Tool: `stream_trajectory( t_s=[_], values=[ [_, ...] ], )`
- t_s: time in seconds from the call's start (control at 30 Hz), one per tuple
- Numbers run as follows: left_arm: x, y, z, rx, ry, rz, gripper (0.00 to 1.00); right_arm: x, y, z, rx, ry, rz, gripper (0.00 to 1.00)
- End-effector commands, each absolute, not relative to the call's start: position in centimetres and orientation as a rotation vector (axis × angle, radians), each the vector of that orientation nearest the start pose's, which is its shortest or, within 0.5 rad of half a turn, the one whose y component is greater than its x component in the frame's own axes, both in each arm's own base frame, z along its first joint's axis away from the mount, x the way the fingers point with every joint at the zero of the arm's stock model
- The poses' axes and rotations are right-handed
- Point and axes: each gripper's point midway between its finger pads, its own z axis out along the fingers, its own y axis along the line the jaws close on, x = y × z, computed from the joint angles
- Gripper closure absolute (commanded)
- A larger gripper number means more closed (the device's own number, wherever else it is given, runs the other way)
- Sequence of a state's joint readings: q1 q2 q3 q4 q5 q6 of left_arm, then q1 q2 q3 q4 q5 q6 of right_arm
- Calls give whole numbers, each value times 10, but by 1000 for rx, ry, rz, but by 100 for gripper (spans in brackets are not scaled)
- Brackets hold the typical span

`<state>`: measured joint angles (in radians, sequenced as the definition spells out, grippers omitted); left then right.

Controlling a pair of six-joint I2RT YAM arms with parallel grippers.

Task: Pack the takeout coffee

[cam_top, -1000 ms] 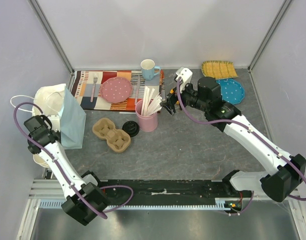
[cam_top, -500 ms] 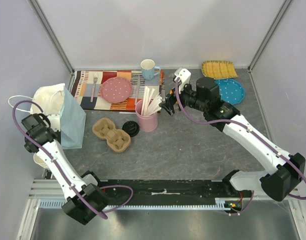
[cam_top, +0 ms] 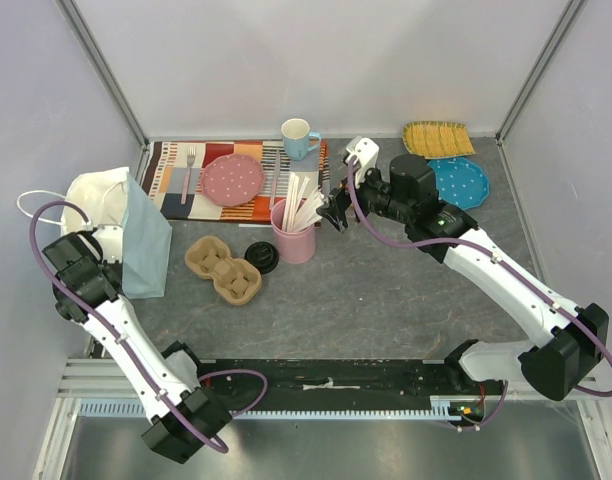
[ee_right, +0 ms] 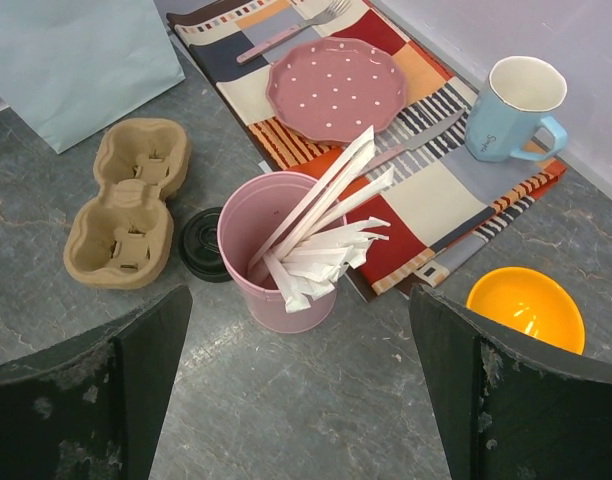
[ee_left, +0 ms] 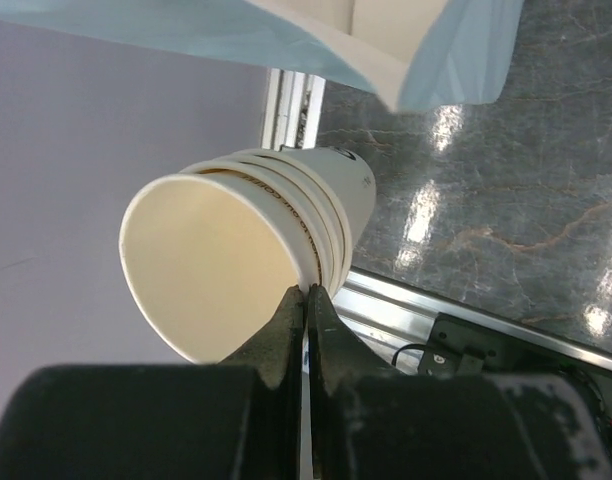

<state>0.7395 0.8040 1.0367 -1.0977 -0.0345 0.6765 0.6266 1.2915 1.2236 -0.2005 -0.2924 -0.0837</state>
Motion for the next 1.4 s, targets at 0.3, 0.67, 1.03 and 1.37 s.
stream_trajectory(
  t_s=[0.3,0.67,1.03,1.37],
  values=[
    [122,128,191,6,2593,456,98,308,293,337,-853,1588,666,2],
    [122,136,211,154,2533,586,98,307,300,333,-866,1588,681,2],
    [117,121,225,178,2542,531,98,303,303,334,-878,1580,682,2],
    [113,133,317,220,2423,745,98,304,313,339,-884,1567,707,2]
  ],
)
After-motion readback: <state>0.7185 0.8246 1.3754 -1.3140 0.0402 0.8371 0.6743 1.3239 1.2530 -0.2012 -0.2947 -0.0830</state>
